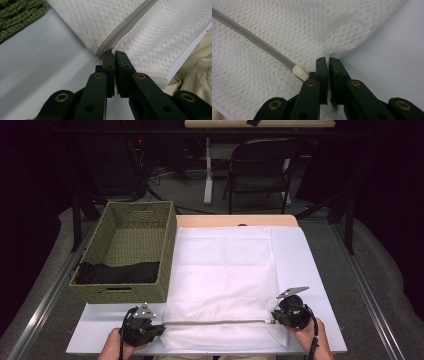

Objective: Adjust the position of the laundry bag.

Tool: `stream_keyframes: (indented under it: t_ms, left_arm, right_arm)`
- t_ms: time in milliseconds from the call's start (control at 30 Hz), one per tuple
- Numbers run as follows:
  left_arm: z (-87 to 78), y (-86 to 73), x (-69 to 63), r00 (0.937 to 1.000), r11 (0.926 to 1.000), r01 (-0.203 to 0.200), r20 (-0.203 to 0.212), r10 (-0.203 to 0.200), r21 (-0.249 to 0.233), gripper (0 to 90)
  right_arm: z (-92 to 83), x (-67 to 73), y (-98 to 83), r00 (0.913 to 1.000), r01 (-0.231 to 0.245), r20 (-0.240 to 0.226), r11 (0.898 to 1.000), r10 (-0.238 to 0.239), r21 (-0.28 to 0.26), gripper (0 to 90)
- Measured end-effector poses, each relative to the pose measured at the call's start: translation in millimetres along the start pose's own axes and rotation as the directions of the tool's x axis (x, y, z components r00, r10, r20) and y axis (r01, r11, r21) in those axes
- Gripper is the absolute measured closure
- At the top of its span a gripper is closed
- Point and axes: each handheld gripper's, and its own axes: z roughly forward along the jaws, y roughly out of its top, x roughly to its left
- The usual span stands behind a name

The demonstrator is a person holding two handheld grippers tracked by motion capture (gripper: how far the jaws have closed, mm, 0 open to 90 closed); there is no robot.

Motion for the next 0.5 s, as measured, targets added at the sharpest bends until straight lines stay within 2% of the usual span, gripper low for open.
stream_keyframes:
  t_ms: [100,167,200,267,300,367,500]
  left_arm:
    - [0.4,0.7,-0.6,1.0000,0.9999,-0.008,0.000,0.008,0.010,86.4]
    - [-1.5,2.4,0.1,0.9998,0.9997,-0.017,0.011,0.017,0.017,81.5]
    - [-3.4,3.4,-0.3,0.9998,0.9998,-0.017,0.012,0.017,0.014,75.3]
    - [-9.8,5.1,-1.5,0.9998,0.9998,-0.005,-0.022,0.005,-0.017,58.7]
    - [-13.0,5.7,-1.3,0.9995,0.9996,-0.016,-0.028,0.015,-0.025,53.0]
    - [-16.6,6.2,-2.7,0.9994,0.9990,0.001,-0.033,-0.002,-0.044,38.6]
    - [-19.7,11.6,-7.5,0.9991,0.9974,-0.037,-0.026,0.035,-0.062,25.4]
  right_arm:
    - [0.1,0.1,-1.1,1.0000,0.006,-0.003,1.000,-0.006,-0.002,85.1]
    - [0.2,-1.6,-1.9,1.0000,0.004,-0.006,1.000,-0.004,0.000,82.5]
    - [-0.1,-3.0,-2.6,0.9999,0.004,-0.014,1.000,-0.004,-0.001,79.5]
    - [-4.1,-6.8,-4.5,0.9997,0.000,-0.026,1.000,0.000,-0.024,71.3]
    - [-7.1,-8.6,-5.5,0.9995,-0.004,-0.033,1.000,0.003,-0.031,65.1]
    - [-11.9,-12.8,-7.9,0.9990,-0.022,-0.039,0.999,0.020,-0.042,53.0]
    - [-17.6,-20.7,-10.9,0.9978,-0.046,-0.051,0.997,0.043,-0.065,33.7]
